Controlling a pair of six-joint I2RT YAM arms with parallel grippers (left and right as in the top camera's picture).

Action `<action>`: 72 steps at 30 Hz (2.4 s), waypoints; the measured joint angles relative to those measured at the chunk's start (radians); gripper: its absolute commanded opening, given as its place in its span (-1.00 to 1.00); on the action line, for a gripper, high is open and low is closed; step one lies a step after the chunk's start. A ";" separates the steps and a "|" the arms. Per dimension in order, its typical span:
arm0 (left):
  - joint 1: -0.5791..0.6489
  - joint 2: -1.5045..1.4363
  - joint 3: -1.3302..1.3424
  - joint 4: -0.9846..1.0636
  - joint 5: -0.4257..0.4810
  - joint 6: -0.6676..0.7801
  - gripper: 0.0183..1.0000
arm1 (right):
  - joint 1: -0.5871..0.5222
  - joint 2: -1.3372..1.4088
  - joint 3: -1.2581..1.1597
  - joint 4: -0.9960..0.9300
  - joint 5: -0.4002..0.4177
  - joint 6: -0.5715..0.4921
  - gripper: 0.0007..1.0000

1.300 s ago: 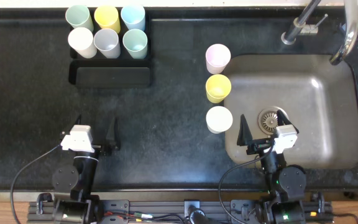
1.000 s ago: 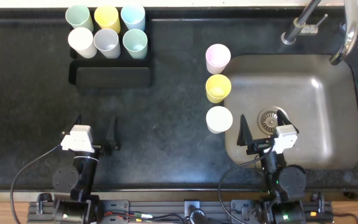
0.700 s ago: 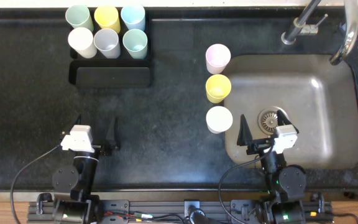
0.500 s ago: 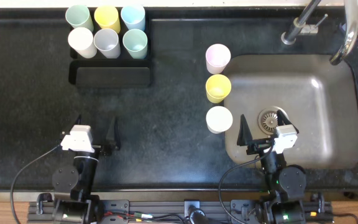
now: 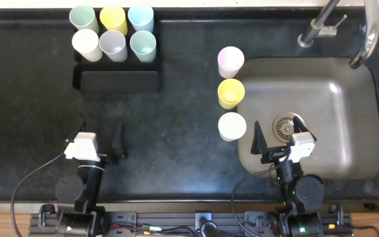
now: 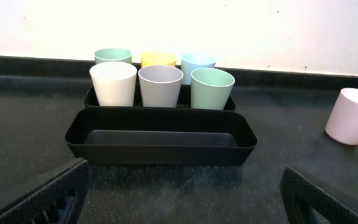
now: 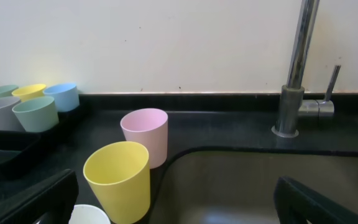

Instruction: Store Cups

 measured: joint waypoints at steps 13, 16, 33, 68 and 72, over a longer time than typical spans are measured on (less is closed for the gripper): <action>0.000 0.000 0.000 0.000 0.000 0.000 1.00 | 0.000 0.000 0.000 0.000 0.000 0.000 0.99; 0.000 0.000 0.000 0.000 0.000 0.000 1.00 | 0.000 0.000 0.000 0.000 0.000 0.000 0.99; 0.000 0.000 0.000 0.000 0.000 0.000 1.00 | 0.000 0.000 0.000 0.001 0.000 0.000 1.00; -0.245 1.336 1.573 -0.830 -0.040 -0.150 1.00 | 0.000 -0.002 0.000 -0.001 0.000 0.000 1.00; -0.364 1.615 1.921 -1.051 -0.077 -0.220 1.00 | 0.000 -0.002 0.000 -0.002 0.000 0.000 1.00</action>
